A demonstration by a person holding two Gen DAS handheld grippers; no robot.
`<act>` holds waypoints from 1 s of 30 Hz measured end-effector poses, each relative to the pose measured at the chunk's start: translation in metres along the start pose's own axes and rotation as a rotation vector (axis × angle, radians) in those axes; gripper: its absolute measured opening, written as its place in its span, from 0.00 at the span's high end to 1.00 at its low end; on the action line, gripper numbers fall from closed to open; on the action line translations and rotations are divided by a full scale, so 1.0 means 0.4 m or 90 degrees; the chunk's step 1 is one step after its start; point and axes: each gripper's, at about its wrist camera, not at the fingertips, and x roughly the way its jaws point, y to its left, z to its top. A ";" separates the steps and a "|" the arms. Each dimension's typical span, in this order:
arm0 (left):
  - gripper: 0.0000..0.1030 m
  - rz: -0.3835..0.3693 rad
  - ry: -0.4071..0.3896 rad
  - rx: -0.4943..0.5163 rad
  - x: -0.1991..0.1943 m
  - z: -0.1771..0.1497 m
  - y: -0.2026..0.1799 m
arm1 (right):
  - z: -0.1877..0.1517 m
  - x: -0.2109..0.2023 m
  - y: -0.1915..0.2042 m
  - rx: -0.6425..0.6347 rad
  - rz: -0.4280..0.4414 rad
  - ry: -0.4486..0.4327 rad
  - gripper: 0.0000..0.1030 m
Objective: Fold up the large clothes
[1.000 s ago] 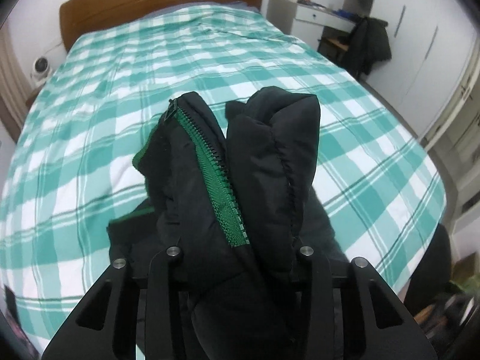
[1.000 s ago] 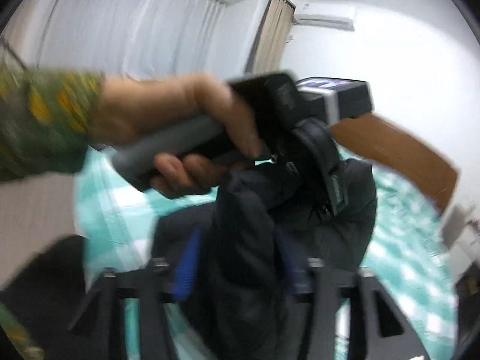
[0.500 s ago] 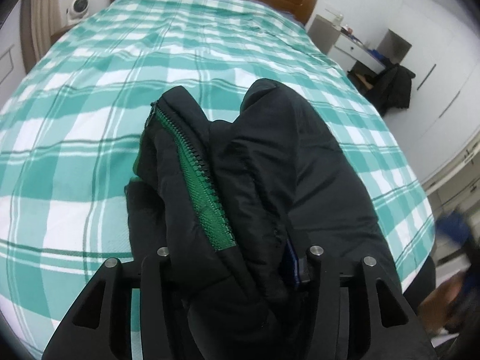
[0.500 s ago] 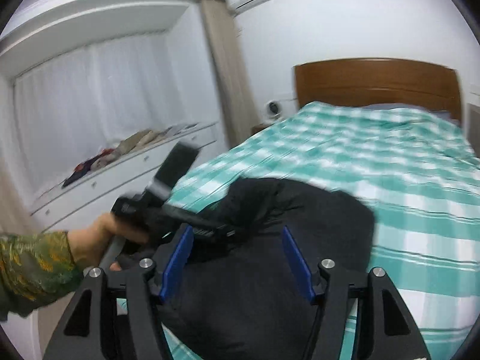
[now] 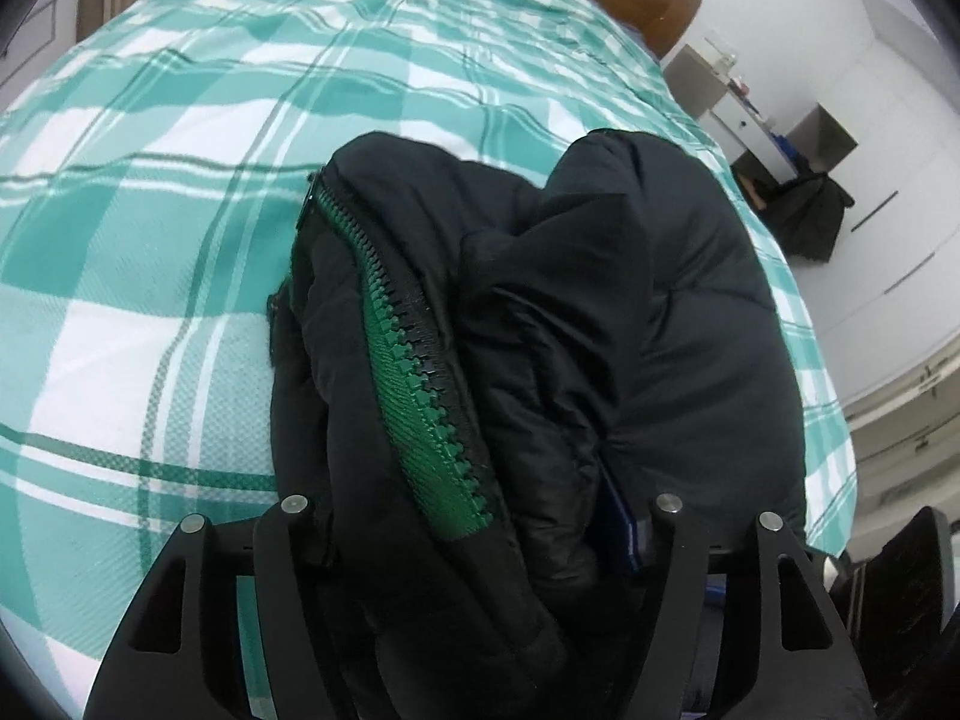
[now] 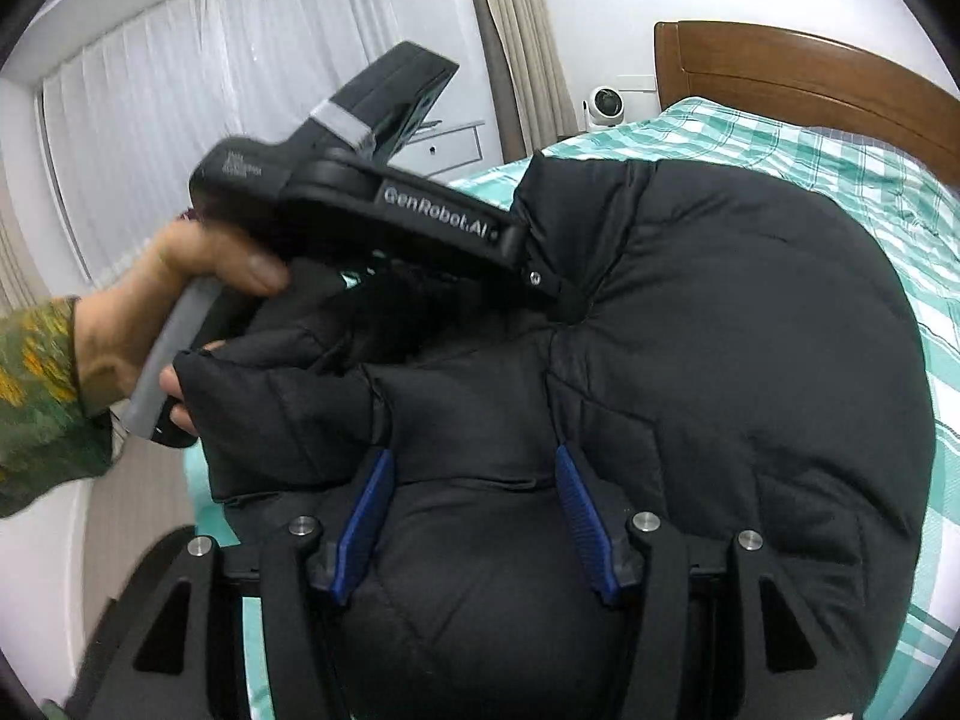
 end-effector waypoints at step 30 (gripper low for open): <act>0.32 -0.049 -0.027 -0.055 0.013 -0.052 0.079 | 0.340 0.232 -0.405 0.197 -0.080 0.199 0.44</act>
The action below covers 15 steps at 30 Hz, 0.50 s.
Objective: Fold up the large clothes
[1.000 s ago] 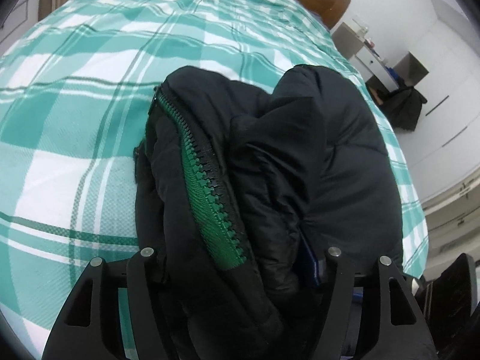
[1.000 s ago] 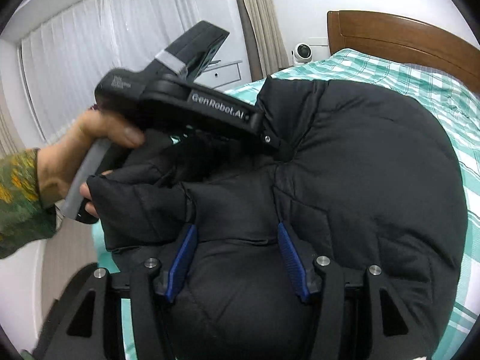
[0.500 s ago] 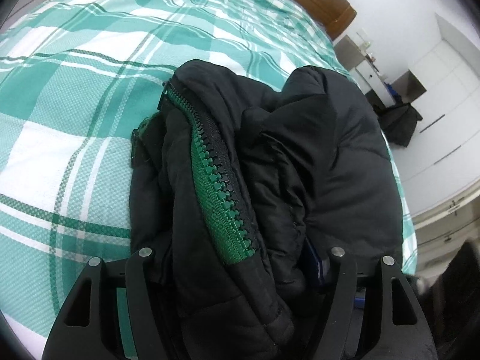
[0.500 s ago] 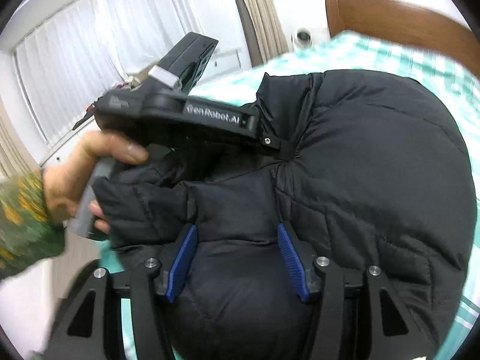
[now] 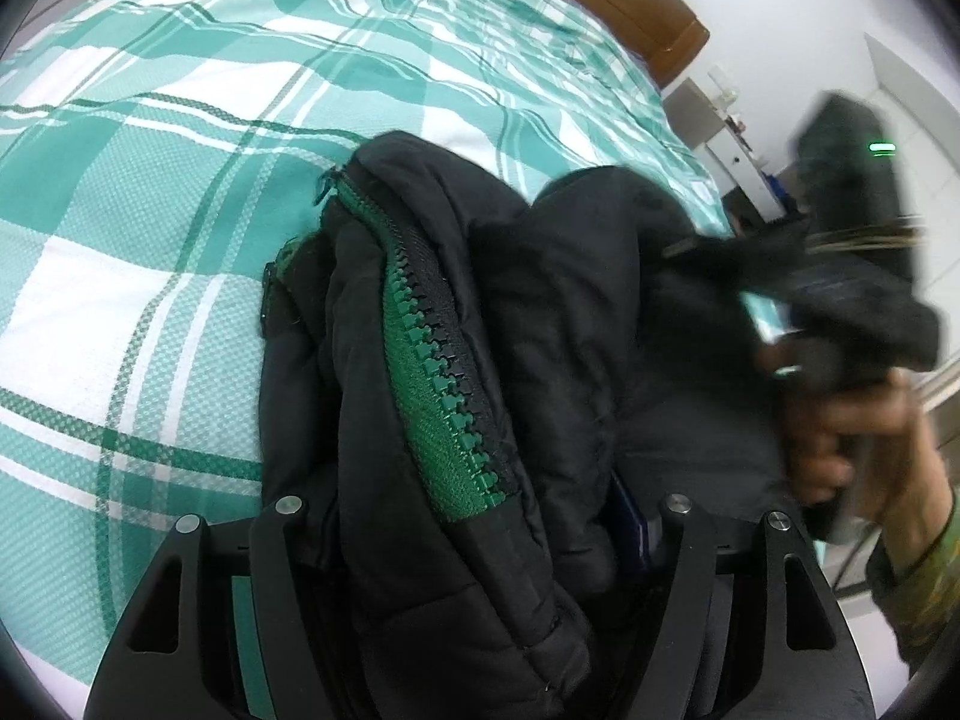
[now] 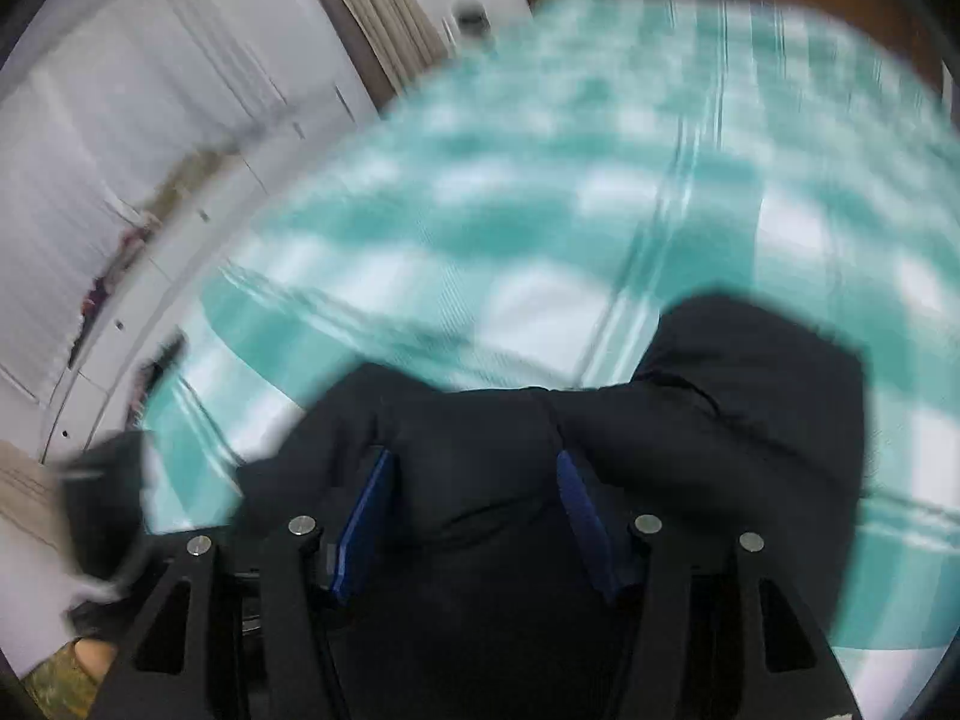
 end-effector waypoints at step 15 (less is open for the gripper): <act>0.31 0.001 -0.002 -0.003 0.002 -0.011 -0.006 | -0.093 -0.111 0.078 -0.071 -0.056 -0.044 0.43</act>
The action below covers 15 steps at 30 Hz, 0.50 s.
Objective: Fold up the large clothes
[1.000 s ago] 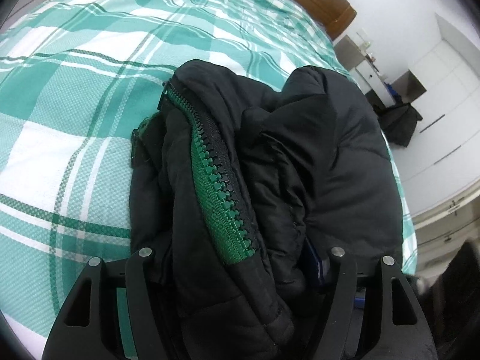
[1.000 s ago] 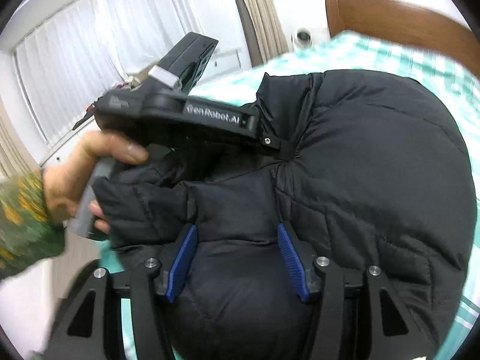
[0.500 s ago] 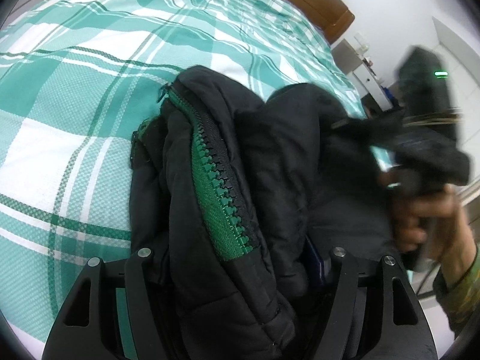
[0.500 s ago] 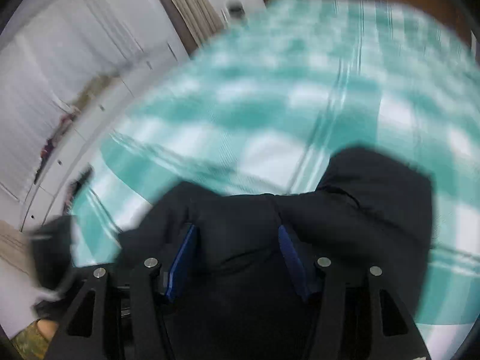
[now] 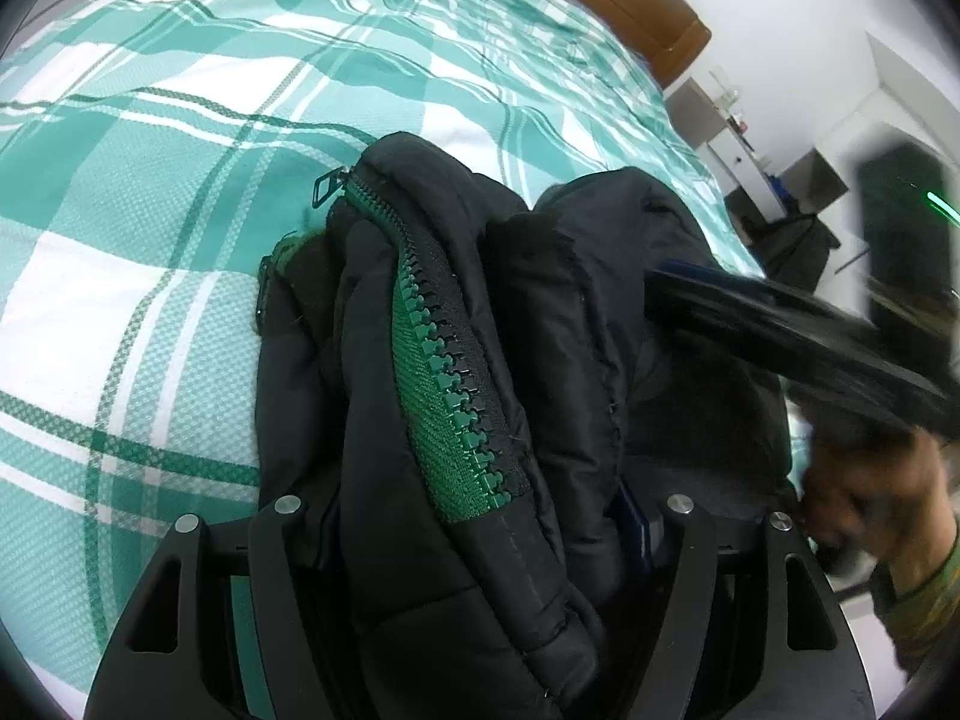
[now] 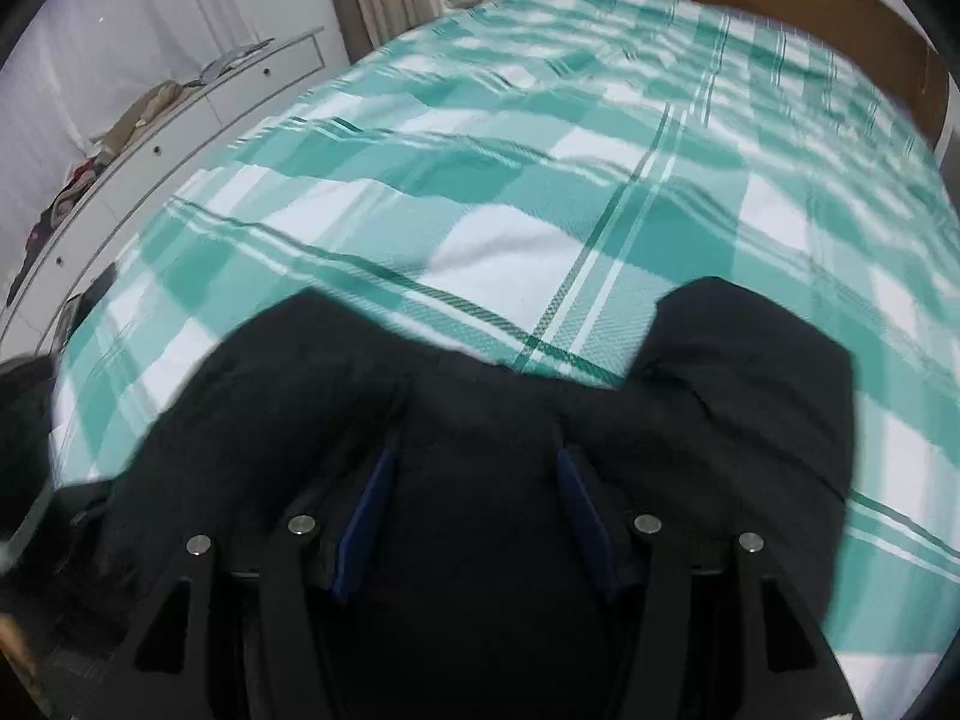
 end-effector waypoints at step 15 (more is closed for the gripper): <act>0.28 -0.008 -0.014 -0.002 0.000 -0.001 0.008 | -0.497 -0.217 0.092 0.008 0.011 -0.114 0.43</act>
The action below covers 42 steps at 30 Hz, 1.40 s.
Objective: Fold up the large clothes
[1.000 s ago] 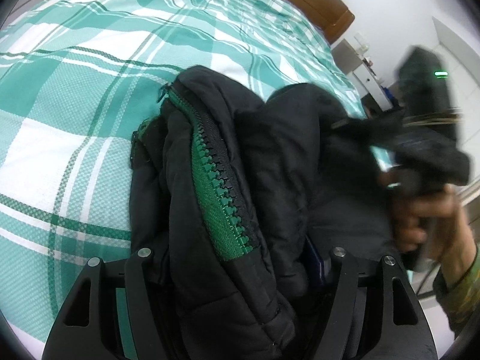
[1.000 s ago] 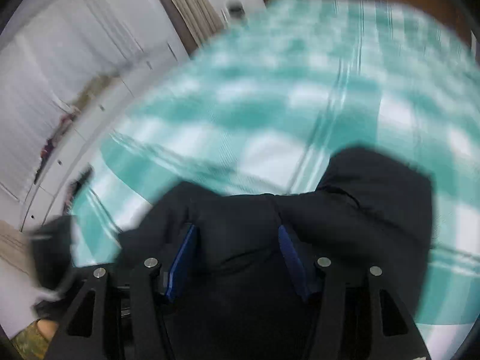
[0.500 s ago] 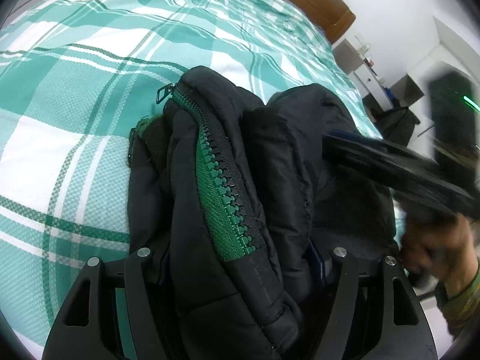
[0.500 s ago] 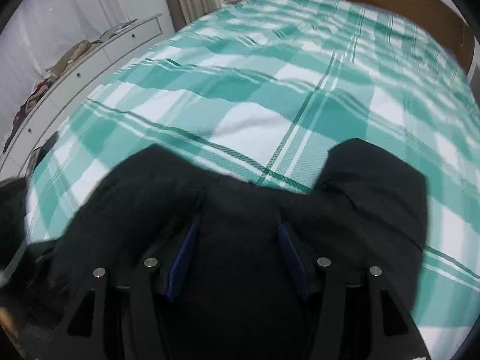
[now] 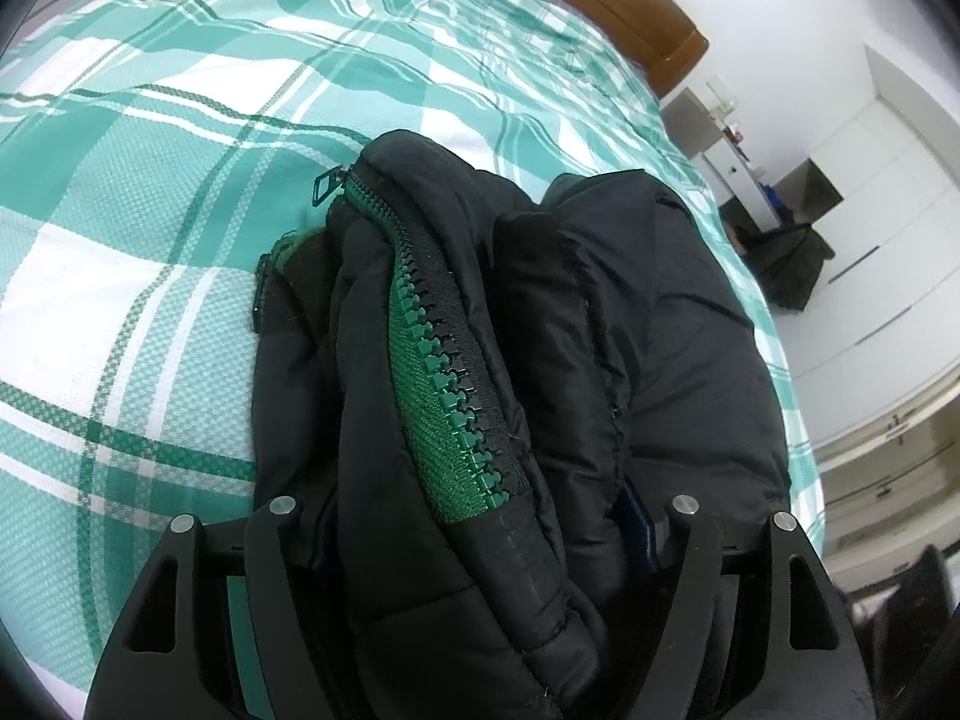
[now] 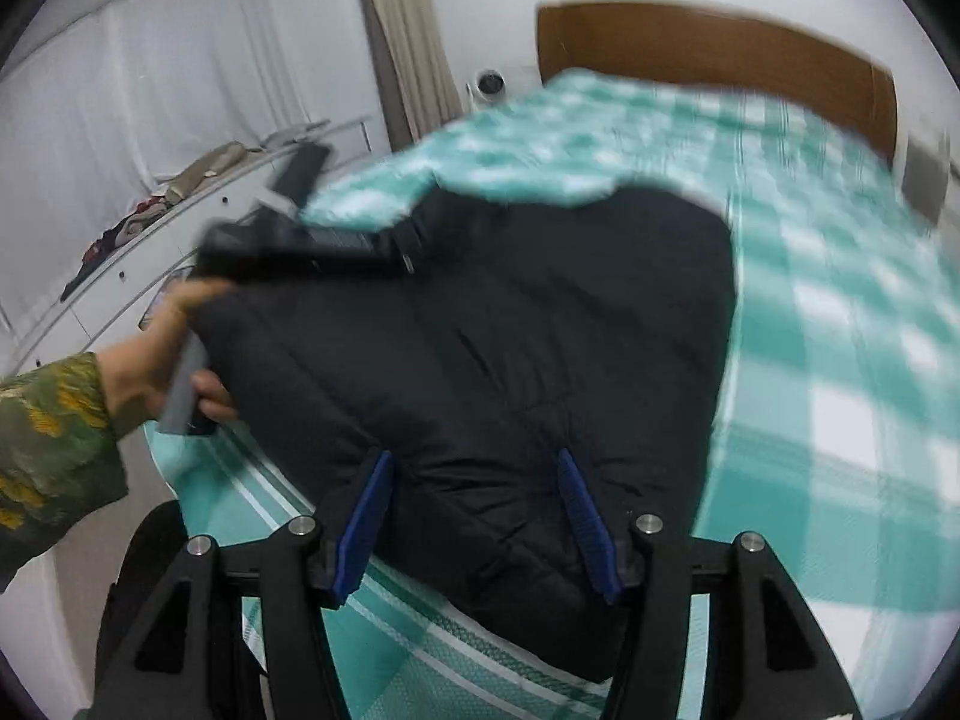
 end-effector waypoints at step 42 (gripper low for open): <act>0.01 -0.462 -0.070 -0.190 -0.033 -0.082 0.237 | 0.135 0.137 0.183 -0.152 0.038 -0.002 0.42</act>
